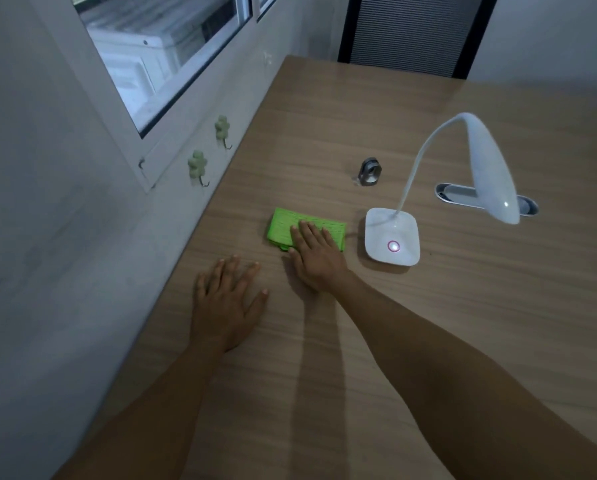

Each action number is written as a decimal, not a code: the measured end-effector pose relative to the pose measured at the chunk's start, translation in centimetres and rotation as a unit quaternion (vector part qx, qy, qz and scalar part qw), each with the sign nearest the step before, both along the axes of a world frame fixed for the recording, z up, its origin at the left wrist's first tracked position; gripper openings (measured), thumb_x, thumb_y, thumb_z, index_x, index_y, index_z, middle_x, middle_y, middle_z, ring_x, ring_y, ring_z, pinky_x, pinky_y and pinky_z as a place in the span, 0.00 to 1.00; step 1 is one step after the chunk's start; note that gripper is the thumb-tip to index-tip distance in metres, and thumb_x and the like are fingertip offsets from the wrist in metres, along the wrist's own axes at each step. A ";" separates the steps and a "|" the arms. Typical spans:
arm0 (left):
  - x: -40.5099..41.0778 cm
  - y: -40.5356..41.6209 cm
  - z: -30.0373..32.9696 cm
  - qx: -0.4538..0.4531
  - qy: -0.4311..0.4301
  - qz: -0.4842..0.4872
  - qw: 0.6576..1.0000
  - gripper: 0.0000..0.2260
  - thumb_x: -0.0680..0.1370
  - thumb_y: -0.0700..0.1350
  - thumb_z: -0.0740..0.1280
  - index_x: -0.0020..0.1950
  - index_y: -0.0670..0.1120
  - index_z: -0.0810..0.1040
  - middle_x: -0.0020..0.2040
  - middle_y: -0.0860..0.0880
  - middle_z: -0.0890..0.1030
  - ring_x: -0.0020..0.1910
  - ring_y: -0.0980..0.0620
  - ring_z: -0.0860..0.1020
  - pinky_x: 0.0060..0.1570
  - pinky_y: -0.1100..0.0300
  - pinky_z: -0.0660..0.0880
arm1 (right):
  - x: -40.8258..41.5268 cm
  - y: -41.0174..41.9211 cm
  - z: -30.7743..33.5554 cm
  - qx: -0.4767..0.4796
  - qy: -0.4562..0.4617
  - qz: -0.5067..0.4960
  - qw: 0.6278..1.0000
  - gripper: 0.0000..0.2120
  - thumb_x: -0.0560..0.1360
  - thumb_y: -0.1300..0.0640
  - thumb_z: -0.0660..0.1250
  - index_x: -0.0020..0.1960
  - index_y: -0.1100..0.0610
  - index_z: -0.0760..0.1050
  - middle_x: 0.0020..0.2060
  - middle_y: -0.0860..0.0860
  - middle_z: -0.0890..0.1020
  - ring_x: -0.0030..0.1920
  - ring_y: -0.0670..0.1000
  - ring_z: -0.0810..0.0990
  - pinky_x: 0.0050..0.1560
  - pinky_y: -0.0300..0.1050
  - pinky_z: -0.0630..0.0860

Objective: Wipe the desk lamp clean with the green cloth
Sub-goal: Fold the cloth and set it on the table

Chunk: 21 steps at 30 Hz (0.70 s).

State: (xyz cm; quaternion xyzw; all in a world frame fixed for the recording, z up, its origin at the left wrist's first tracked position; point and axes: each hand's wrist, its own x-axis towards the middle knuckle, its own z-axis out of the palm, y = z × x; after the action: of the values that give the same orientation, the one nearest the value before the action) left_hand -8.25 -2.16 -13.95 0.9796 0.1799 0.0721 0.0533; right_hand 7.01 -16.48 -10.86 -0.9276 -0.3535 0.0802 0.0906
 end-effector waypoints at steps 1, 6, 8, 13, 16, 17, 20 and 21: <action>0.0 0.0 0.0 0.003 0.003 0.000 1.000 0.26 0.75 0.64 0.52 0.73 0.61 0.62 0.75 0.48 0.66 0.75 0.45 0.62 0.71 0.42 0.57 | 0.0 0.0 0.2 0.006 -0.002 -0.001 1.000 0.26 0.82 0.49 0.48 0.76 0.58 0.51 0.77 0.56 0.54 0.77 0.54 0.50 0.77 0.54 0.45; -0.1 0.2 0.2 -0.011 0.017 -0.005 1.000 0.27 0.75 0.64 0.50 0.74 0.60 0.60 0.76 0.49 0.64 0.76 0.46 0.59 0.71 0.42 0.55 | -1.1 -3.7 2.3 0.051 -0.034 -0.048 0.997 0.33 0.80 0.44 0.38 0.68 0.63 0.70 0.67 0.61 0.74 0.67 0.60 0.73 0.64 0.62 0.70; -0.1 0.1 0.4 -0.016 0.027 -0.010 0.999 0.28 0.74 0.65 0.48 0.74 0.60 0.59 0.77 0.49 0.62 0.77 0.46 0.58 0.71 0.42 0.54 | -1.7 -7.4 2.2 0.025 -0.038 -0.080 0.996 0.38 0.79 0.42 0.32 0.69 0.63 0.69 0.67 0.60 0.74 0.67 0.60 0.73 0.65 0.62 0.69; 0.2 0.1 0.5 -0.031 0.069 -0.010 0.997 0.29 0.74 0.64 0.44 0.75 0.59 0.56 0.78 0.49 0.58 0.78 0.45 0.54 0.72 0.41 0.51 | -3.9 -17.3 0.7 -0.013 -0.017 -0.191 0.981 0.36 0.75 0.41 0.35 0.75 0.58 0.56 0.76 0.56 0.60 0.76 0.56 0.58 0.74 0.58 0.57; 0.2 -0.8 1.1 0.003 0.059 -0.046 0.997 0.28 0.76 0.60 0.44 0.74 0.54 0.63 0.76 0.46 0.64 0.76 0.43 0.59 0.71 0.39 0.55 | -5.6 -21.4 -0.1 -0.038 0.018 -0.248 0.968 0.30 0.79 0.43 0.39 0.77 0.57 0.46 0.78 0.54 0.49 0.77 0.54 0.46 0.76 0.55 0.45; 0.1 -1.6 1.2 0.007 0.060 -0.064 0.996 0.28 0.76 0.59 0.44 0.74 0.54 0.63 0.76 0.46 0.64 0.76 0.43 0.60 0.71 0.39 0.55 | -6.1 -22.3 -0.4 -0.037 0.020 -0.260 0.965 0.30 0.79 0.43 0.38 0.77 0.57 0.47 0.78 0.54 0.49 0.77 0.54 0.46 0.76 0.55 0.45; 0.0 -4.7 1.4 -0.019 0.068 -0.082 0.994 0.28 0.77 0.58 0.43 0.75 0.54 0.61 0.77 0.47 0.62 0.77 0.45 0.57 0.73 0.43 0.53 | -7.9 -23.1 -0.9 -0.022 0.026 -0.276 0.961 0.38 0.72 0.40 0.32 0.77 0.57 0.48 0.78 0.54 0.51 0.77 0.54 0.48 0.76 0.55 0.47; 0.0 -5.7 1.4 -0.031 0.068 -0.079 0.994 0.28 0.76 0.59 0.42 0.75 0.54 0.61 0.77 0.47 0.61 0.77 0.46 0.57 0.73 0.43 0.53 | -8.2 -23.2 -1.3 -0.014 0.026 -0.278 0.960 0.39 0.72 0.39 0.31 0.77 0.57 0.48 0.78 0.54 0.51 0.77 0.54 0.48 0.76 0.55 0.47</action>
State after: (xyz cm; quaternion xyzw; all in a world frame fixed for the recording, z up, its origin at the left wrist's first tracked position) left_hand -8.29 -7.88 -12.59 0.9913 0.1069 -0.0048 0.0767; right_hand -1.18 -39.66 -12.11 -0.9880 -0.0785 0.0812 0.1054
